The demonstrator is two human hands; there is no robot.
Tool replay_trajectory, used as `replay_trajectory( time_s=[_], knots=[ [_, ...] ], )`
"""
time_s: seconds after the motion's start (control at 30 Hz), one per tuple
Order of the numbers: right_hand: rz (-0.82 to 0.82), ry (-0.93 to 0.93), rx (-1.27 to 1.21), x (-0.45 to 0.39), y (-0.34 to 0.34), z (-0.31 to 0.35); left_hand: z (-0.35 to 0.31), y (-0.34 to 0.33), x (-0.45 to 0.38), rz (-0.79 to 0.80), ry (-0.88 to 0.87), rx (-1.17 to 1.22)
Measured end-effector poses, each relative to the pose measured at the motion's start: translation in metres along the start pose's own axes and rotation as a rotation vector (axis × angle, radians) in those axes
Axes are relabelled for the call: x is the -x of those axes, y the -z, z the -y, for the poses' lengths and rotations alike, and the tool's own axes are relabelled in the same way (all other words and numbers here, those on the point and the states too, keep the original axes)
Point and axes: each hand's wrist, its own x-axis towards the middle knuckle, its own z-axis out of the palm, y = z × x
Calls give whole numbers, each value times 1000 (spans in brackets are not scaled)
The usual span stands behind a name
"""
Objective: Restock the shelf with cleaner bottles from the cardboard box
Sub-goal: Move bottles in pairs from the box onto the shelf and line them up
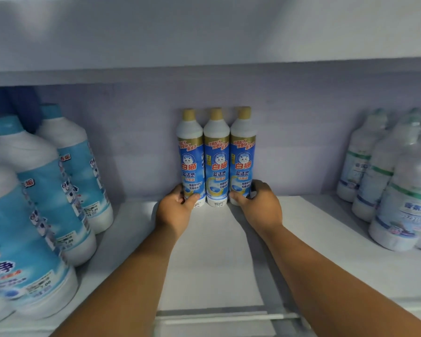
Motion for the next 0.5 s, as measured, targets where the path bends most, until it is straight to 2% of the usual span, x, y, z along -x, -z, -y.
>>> replay_trajectory(
  time_s=[0.27, 0.37, 0.5],
  knots=[
    [42, -39, -14, 2, 4, 3, -1, 2, 2, 15, 2, -43],
    [145, -111, -8, 5, 16, 12, -5, 12, 1, 96, 62, -99],
    [301, -216, 105, 26, 44, 28, -14, 29, 13, 174, 92, -422]
  ],
)
